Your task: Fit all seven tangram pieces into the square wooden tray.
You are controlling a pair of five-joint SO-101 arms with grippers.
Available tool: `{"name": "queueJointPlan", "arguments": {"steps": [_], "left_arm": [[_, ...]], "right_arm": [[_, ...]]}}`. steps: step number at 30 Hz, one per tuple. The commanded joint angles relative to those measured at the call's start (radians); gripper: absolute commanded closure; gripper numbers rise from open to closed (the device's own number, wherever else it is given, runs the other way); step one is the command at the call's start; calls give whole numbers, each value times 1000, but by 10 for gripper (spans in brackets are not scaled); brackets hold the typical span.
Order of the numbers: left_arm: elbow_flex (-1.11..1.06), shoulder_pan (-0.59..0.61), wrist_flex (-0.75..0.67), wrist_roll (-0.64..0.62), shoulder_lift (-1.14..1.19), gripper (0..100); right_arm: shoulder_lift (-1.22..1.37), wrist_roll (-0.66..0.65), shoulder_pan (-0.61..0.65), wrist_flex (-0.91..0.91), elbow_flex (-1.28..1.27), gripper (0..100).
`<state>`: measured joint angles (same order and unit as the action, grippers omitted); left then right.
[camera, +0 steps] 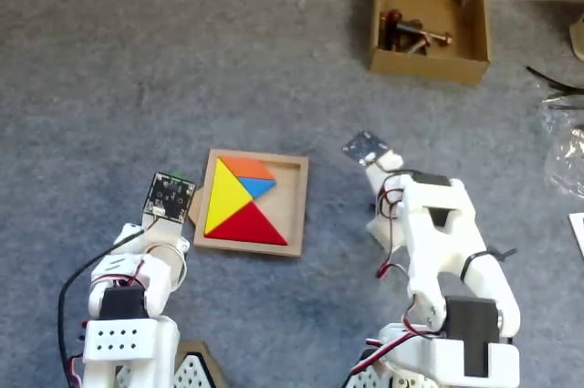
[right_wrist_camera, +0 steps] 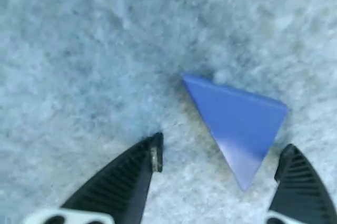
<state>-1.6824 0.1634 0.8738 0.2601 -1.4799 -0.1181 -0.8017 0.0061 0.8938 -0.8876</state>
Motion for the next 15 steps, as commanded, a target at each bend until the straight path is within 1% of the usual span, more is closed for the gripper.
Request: {"name": "queueJointPlan", "arguments": {"steps": [1, 4, 7, 10, 15], "left_arm": [[-22, -12, 3, 8, -15, 993], [-22, -12, 3, 8, -15, 993], [-22, -12, 3, 8, -15, 993], [-22, -12, 3, 8, -15, 993], [-22, -12, 3, 8, -15, 993]], "right_arm": [[-151, 5, 16, 96, -7, 661], [-302, 5, 30, 148, -7, 661], [-418, 14, 41, 153, -7, 661], [-455, 117, 51, 156, 22, 660], [-361, 261, 51, 185, 136, 660]]}}
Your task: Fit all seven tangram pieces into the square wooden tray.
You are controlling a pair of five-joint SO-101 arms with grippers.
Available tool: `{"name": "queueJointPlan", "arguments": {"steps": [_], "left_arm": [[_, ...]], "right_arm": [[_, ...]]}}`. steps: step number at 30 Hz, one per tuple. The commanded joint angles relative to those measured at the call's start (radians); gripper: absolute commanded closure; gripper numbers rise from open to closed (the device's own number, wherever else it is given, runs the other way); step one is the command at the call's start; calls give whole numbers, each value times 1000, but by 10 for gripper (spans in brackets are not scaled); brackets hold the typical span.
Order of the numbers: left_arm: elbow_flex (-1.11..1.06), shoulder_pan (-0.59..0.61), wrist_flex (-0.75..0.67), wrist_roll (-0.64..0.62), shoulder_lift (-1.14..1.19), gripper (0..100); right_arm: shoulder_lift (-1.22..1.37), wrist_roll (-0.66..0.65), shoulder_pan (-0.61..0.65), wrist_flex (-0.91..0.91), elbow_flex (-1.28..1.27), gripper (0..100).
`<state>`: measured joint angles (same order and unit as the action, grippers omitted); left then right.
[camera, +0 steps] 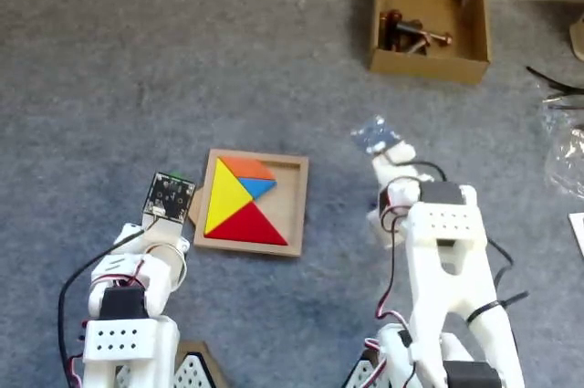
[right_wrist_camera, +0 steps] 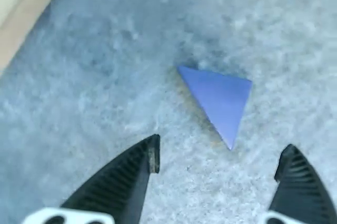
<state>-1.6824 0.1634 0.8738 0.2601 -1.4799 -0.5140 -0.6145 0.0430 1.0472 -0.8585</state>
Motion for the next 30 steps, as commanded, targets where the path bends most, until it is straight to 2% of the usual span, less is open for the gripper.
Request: {"name": "queueJointPlan", "arguments": {"steps": [1, 7, 15, 26, 30], "left_arm": [[-22, -12, 3, 8, -15, 993], [-22, -12, 3, 8, -15, 993], [-22, -12, 3, 8, -15, 993], [-22, -12, 3, 8, -15, 993], [-22, -12, 3, 8, -15, 993]], "right_arm": [[70, 98, 15, 56, 139, 660], [325, 184, 10, 145, 335, 660], [538, 181, 10, 140, 492, 659], [716, 141, 13, 136, 582, 659], [765, 140, 13, 82, 587, 659]]}}
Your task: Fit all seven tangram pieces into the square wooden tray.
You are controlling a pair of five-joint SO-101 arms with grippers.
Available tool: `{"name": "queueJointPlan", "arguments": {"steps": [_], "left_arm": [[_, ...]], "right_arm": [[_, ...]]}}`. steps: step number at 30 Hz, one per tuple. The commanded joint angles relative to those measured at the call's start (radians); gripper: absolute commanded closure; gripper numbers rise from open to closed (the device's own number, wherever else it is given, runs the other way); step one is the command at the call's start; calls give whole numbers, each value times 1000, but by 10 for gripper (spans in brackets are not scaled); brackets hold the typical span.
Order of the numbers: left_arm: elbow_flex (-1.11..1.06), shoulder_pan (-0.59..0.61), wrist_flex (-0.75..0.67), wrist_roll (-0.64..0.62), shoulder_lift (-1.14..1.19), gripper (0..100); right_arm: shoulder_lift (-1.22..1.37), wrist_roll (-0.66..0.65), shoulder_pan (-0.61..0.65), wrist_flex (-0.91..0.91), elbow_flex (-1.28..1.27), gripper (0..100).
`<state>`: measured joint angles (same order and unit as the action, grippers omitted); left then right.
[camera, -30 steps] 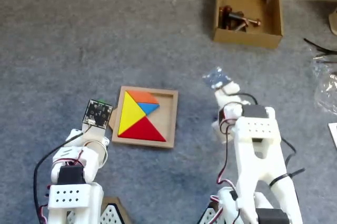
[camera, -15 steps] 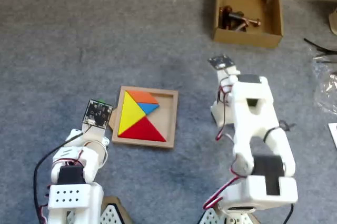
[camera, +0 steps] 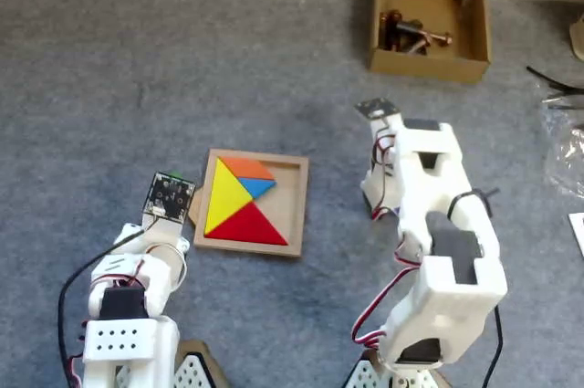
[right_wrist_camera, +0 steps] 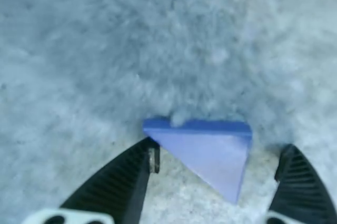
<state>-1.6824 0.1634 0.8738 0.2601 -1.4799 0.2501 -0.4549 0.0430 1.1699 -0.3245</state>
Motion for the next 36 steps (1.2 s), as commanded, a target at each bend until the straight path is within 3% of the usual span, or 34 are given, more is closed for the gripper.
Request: {"name": "queueJointPlan", "arguments": {"steps": [1, 27, 36], "left_arm": [[-22, -12, 3, 8, -15, 993], [-22, -12, 3, 8, -15, 993], [-22, -12, 3, 8, -15, 993]], "right_arm": [[7, -20, 15, -48, 53, 659], [12, -66, 16, -39, 53, 736], [12, -68, 88, 48, 56, 827]]}}
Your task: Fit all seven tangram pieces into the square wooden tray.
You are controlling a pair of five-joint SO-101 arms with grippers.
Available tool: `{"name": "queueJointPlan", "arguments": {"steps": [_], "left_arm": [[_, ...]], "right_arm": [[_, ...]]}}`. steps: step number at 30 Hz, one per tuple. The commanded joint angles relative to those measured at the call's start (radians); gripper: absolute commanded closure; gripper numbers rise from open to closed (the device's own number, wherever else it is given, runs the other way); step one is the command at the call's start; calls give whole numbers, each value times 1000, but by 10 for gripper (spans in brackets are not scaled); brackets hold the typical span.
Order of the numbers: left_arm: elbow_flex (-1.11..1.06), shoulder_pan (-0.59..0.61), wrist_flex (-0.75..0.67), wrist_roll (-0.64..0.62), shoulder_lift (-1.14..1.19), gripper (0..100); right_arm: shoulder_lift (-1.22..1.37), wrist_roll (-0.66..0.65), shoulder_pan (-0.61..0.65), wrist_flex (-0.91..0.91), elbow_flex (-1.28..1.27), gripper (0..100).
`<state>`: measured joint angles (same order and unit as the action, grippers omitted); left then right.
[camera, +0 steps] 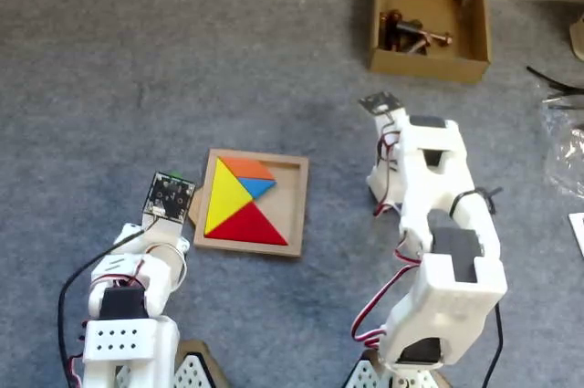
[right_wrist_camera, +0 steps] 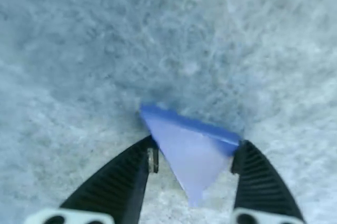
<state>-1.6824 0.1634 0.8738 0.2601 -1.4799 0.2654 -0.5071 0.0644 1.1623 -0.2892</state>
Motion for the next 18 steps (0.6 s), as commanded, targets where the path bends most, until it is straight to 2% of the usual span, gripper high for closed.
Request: {"name": "queueJointPlan", "arguments": {"steps": [1, 18], "left_arm": [[-22, -12, 3, 8, -15, 993], [-22, -12, 3, 8, -15, 993]], "right_arm": [[-4, -15, 74, 74, 21, 833], [-4, -15, 147, 110, 24, 992]]}}
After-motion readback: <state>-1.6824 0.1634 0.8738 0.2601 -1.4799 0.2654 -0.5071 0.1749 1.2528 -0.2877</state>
